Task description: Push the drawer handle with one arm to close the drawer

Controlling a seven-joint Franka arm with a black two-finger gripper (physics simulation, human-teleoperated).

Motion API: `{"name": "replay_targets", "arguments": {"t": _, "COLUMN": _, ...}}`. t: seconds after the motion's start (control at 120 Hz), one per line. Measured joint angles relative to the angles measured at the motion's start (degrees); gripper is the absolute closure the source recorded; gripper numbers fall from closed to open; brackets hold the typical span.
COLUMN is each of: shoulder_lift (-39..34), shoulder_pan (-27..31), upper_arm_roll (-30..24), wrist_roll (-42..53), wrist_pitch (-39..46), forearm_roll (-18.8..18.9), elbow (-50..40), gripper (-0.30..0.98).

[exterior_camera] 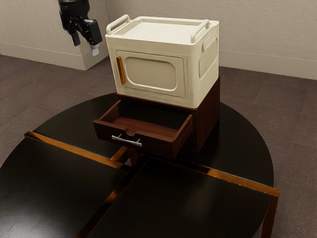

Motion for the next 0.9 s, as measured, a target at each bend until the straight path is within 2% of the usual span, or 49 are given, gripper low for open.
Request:
{"name": "replay_targets", "arguments": {"t": 0.192, "shoulder_lift": -1.0, "shoulder_pan": 0.0, "upper_arm_roll": 0.2, "wrist_roll": -0.1, "wrist_pitch": 0.2, "forearm_roll": -0.3, "elbow": -3.0, "gripper": 0.00}}
{"name": "replay_targets", "arguments": {"t": 0.333, "shoulder_lift": -17.2, "shoulder_pan": -0.6, "upper_arm_roll": -0.3, "wrist_roll": -0.7, "wrist_pitch": 5.1, "forearm_roll": -0.6, "elbow": -26.8, "gripper": 0.00}}
{"name": "replay_targets", "arguments": {"t": 0.4, "shoulder_lift": -21.1, "shoulder_pan": 0.0, "upper_arm_roll": -0.3, "wrist_roll": -1.7, "wrist_pitch": 7.5, "forearm_roll": -0.7, "elbow": -34.9, "gripper": 0.00}}
{"name": "replay_targets", "arguments": {"t": 0.45, "shoulder_lift": -24.3, "shoulder_pan": 0.0, "upper_arm_roll": -0.3, "wrist_roll": -2.7, "wrist_pitch": 9.6, "forearm_roll": -1.0, "elbow": -42.1, "gripper": 0.07}}
{"name": "replay_targets", "arguments": {"t": 0.508, "shoulder_lift": -27.6, "shoulder_pan": -0.2, "upper_arm_roll": -0.5, "wrist_roll": -4.1, "wrist_pitch": 12.8, "forearm_roll": -1.1, "elbow": -49.6, "gripper": 0.23}}
{"name": "replay_targets", "arguments": {"t": 0.575, "shoulder_lift": -28.2, "shoulder_pan": -0.4, "upper_arm_roll": -1.5, "wrist_roll": -5.9, "wrist_pitch": 16.7, "forearm_roll": -0.9, "elbow": -55.0, "gripper": 0.41}}
{"name": "replay_targets", "arguments": {"t": 0.65, "shoulder_lift": -28.0, "shoulder_pan": -1.3, "upper_arm_roll": -2.4, "wrist_roll": -8.3, "wrist_pitch": 20.9, "forearm_roll": -0.3, "elbow": -58.5, "gripper": 0.54}}
{"name": "replay_targets", "arguments": {"t": 0.758, "shoulder_lift": -27.4, "shoulder_pan": -2.3, "upper_arm_roll": -2.7, "wrist_roll": -11.8, "wrist_pitch": 26.9, "forearm_roll": 0.4, "elbow": -63.6, "gripper": 0.66}}
{"name": "replay_targets", "arguments": {"t": 0.9, "shoulder_lift": -24.4, "shoulder_pan": -2.5, "upper_arm_roll": -2.7, "wrist_roll": -16.6, "wrist_pitch": 35.9, "forearm_roll": 0.6, "elbow": -68.7, "gripper": 0.73}}
